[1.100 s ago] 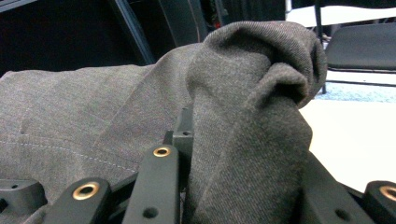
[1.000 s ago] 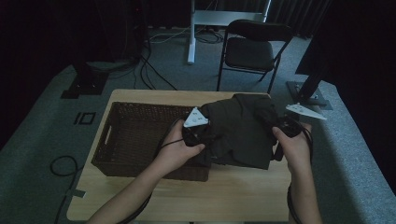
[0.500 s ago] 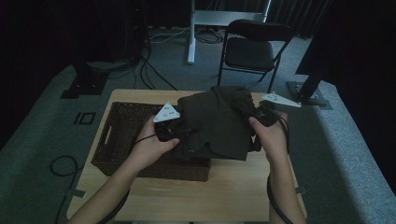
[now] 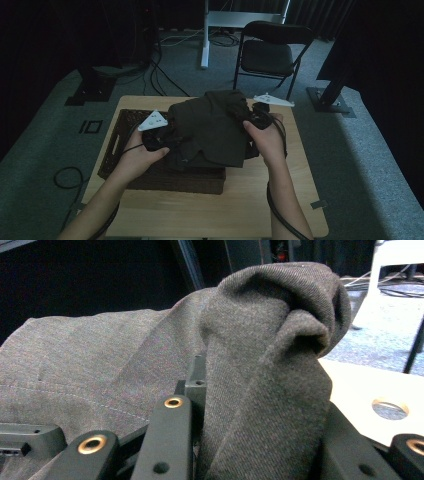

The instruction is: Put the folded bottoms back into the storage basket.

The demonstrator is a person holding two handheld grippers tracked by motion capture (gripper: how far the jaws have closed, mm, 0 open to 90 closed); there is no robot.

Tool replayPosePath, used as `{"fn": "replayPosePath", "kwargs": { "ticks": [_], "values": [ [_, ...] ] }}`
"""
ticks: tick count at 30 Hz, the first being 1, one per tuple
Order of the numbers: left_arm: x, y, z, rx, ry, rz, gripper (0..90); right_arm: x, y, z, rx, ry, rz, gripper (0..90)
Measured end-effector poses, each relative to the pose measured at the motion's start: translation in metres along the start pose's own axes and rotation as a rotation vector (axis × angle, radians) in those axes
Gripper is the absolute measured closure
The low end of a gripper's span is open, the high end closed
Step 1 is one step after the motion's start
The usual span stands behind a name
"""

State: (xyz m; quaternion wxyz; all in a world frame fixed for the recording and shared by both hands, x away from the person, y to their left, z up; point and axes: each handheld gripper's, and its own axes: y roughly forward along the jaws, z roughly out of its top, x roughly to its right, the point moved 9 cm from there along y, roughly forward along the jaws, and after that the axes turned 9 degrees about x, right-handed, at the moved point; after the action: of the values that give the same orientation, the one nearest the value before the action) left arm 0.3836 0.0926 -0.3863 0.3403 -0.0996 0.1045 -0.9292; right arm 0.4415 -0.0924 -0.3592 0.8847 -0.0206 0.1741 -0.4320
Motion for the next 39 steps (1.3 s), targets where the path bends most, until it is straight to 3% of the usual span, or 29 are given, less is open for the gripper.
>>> {"fn": "replayPosePath", "kwargs": {
  "ticks": [10,13,19,28,33,39],
  "values": [
    [-0.031,-0.03,-0.01,-0.009,-0.021,0.054,68.0,-0.03,0.036,-0.006,-0.011,0.002,0.044,70.3],
    [-0.046,-0.041,-0.019,-0.022,-0.032,0.084,67.9,-0.041,0.053,-0.015,-0.023,0.01,0.055,70.2],
    [-0.065,-0.05,-0.039,-0.061,-0.07,0.112,68.0,-0.051,0.076,-0.035,-0.057,0.0,0.049,70.3],
    [-0.085,-0.044,-0.067,-0.156,-0.085,0.163,67.9,-0.048,0.103,-0.07,-0.107,-0.008,0.01,70.3],
    [-0.096,-0.034,-0.081,-0.192,-0.051,0.184,67.9,-0.04,0.115,-0.091,-0.105,-0.004,-0.025,70.3],
    [-0.103,-0.025,-0.091,-0.21,-0.018,0.195,67.7,-0.034,0.121,-0.102,-0.106,-0.008,-0.045,70.3]
  ]
}}
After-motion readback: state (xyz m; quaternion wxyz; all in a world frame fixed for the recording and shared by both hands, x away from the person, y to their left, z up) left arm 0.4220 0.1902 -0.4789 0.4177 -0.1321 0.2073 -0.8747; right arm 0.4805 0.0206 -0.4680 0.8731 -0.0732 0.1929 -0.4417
